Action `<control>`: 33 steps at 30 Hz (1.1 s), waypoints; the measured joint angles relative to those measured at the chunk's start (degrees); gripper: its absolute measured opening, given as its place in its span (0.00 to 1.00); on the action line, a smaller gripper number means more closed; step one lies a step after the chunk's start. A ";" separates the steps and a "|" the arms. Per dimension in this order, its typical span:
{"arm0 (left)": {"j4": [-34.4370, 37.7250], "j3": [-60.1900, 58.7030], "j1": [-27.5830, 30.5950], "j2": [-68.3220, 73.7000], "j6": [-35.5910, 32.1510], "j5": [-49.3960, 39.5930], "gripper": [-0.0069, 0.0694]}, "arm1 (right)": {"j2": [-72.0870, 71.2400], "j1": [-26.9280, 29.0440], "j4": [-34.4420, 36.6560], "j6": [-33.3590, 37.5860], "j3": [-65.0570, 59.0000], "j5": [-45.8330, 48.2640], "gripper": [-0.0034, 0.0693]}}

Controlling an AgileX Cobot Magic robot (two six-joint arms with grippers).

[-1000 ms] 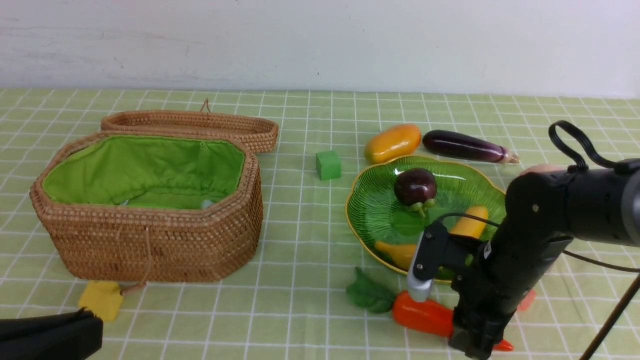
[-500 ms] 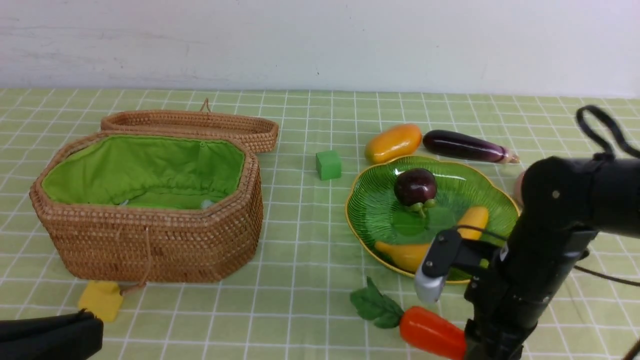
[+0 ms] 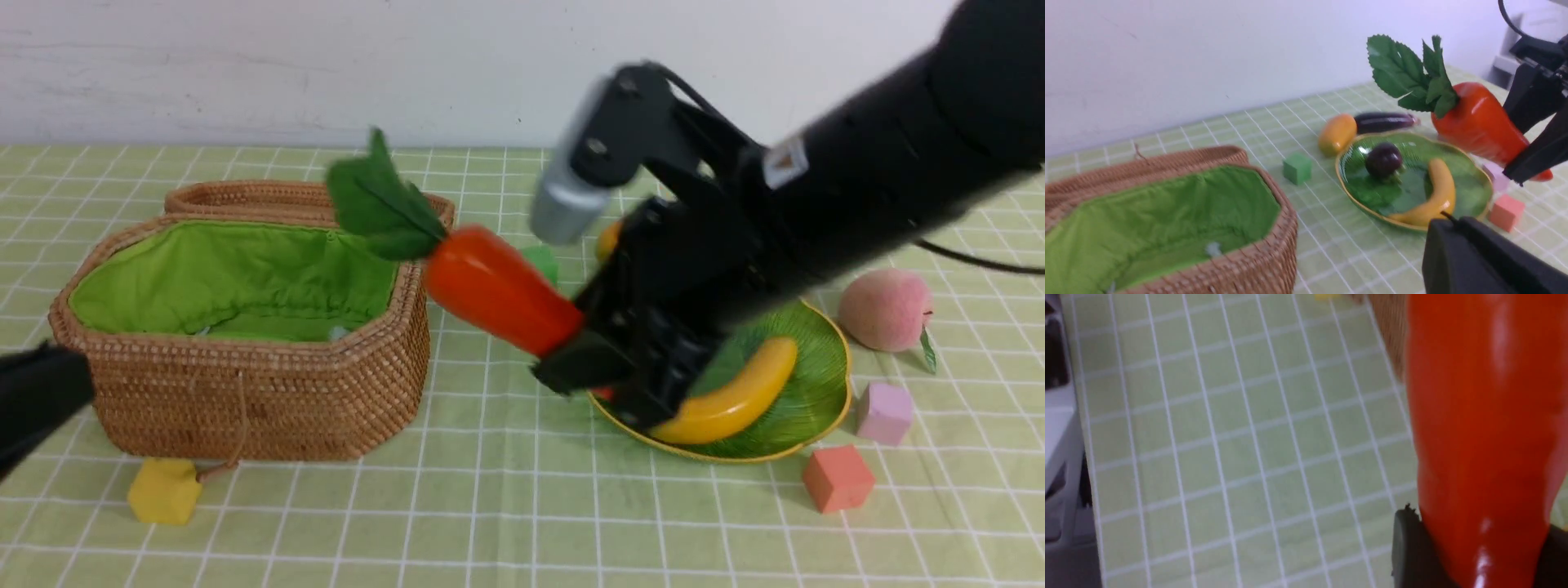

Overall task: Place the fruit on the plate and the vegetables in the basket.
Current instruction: Use the right arm to grab a carrot and put it into the left basket

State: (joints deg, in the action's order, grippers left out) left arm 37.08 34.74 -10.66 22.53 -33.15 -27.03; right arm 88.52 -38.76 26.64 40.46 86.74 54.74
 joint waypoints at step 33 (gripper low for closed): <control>-7.02 0.00 0.00 -4.49 0.00 -2.76 0.07 | 39.75 -4.94 -6.82 -1.99 40.30 -15.06 0.97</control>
State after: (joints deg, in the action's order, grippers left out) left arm 30.06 34.74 -10.66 18.04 -33.15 -29.79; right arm 128.27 -43.70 19.82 38.47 127.05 39.67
